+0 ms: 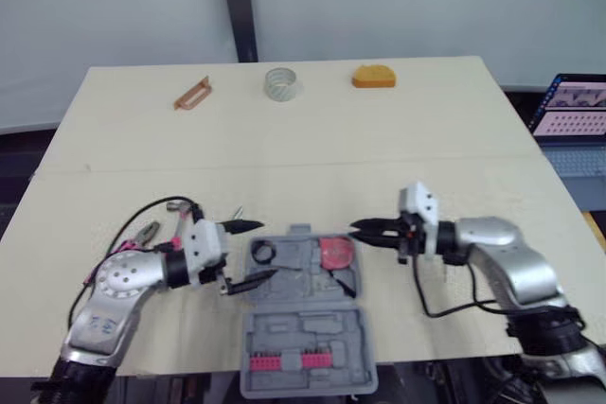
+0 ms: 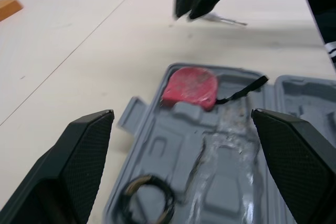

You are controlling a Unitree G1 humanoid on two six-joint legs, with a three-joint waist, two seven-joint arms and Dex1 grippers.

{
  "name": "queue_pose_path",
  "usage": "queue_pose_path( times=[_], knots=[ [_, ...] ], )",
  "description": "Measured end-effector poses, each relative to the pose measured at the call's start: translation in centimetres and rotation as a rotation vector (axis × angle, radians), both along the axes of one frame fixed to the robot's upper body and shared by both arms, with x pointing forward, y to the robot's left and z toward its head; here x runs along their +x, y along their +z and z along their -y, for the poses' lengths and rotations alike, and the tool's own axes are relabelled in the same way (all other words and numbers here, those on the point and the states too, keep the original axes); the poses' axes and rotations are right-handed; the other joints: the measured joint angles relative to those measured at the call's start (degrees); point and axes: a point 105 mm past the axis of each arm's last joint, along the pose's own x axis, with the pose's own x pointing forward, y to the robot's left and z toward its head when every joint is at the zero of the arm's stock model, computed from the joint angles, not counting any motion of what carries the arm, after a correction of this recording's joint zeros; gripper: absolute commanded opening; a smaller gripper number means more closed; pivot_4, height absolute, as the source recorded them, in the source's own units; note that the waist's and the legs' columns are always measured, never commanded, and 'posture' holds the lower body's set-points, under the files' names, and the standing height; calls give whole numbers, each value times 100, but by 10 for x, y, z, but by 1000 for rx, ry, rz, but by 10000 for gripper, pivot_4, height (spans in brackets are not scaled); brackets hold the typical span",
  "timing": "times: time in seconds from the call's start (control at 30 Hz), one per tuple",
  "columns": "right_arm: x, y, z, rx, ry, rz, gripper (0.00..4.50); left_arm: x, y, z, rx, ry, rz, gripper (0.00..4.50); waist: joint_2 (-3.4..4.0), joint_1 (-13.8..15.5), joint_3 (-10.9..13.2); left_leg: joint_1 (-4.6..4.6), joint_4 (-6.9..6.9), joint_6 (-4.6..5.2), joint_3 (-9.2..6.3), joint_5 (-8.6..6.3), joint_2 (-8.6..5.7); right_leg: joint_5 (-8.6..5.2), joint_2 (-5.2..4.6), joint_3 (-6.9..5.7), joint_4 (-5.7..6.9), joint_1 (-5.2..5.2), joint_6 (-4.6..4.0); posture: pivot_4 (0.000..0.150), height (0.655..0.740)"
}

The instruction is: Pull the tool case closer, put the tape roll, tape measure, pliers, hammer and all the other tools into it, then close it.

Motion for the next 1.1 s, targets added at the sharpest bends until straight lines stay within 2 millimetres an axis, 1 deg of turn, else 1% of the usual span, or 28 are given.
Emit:
queue_pose_path(
  times=[0.03,0.07,0.13,0.2,0.27,0.3,0.33,0.5,0.63,0.73,0.9,0.97,1.1],
  knots=[
    [-1,-4,12,-6,-42,-9,8070,-1,-1,-9,-3,35,-16,45000,-3,0,2,0,0,0,1,0,0,0,0,0,-1,-1,0,1500,7400],
    [-3,-10,25,-17,-85,-28,10346,-2,-3,-20,-5,78,-35,45000,-4,-1,7,-1,0,0,2,0,0,0,0,0,-1,-1,0,1500,7400],
    [-5,-20,57,-37,-203,-103,16634,-3,-7,-54,6,201,-68,45000,-4,-5,15,0,0,0,7,0,0,0,0,1,-1,-4,0,1500,7400],
    [-7,-21,90,-46,-322,-151,26992,-7,-12,-95,17,345,-107,45000,1,-19,19,2,-4,1,12,0,1,0,0,2,-1,-7,0,1500,7400],
    [-10,-20,115,-48,-415,-162,37196,-14,-13,-132,2,484,-123,45000,-4,-25,23,4,-8,1,12,-1,3,0,0,1,-1,-8,0,1500,7400],
    [-10,-20,124,-45,-448,-159,42097,-18,-12,-146,2,537,-126,45000,-9,-25,25,3,-7,2,14,-1,3,0,0,1,-2,-8,0,1500,7400],
    [-12,-19,132,-41,-477,-153,44706,-23,-12,-160,2,588,-129,45000,-12,-21,27,3,-7,3,16,-2,3,0,-1,1,-3,-8,0,1500,7400],
    [-15,-26,171,-34,-632,-133,44706,-55,-11,-223,18,819,-132,45000,-24,-26,37,4,-7,3,22,-6,3,0,-2,2,-6,-9,0,1500,7400],
    [-17,-34,199,-17,-757,-136,44706,-78,-11,-259,9,968,-112,45000,-26,-20,41,5,-7,4,22,-7,3,0,-4,2,-6,-9,0,1500,7400],
    [-19,-42,209,-15,-806,-147,44706,-92,-19,-278,1,1057,-111,45000,-24,-44,42,8,-12,3,26,-8,4,0,-4,1,-5,-11,0,1500,7400],
    [-18,-47,220,-15,-849,-135,44706,-103,-24,-304,-32,1183,-89,45000,-26,-45,43,12,-12,3,29,-9,5,0,-4,1,-1,-12,0,1500,7400],
    [-17,-48,222,-16,-854,-130,44706,-106,-25,-308,-29,1199,-88,45000,-25,-45,44,15,-12,4,35,-12,5,0,-6,2,0,-12,0,1500,7400],
    [-15,-48,222,-26,-848,-116,44706,-105,-26,-307,-21,1190,-74,45000,-26,-46,45,20,-12,4,41,-13,6,0,-7,2,2,-12,0,1500,7400]
  ],
)
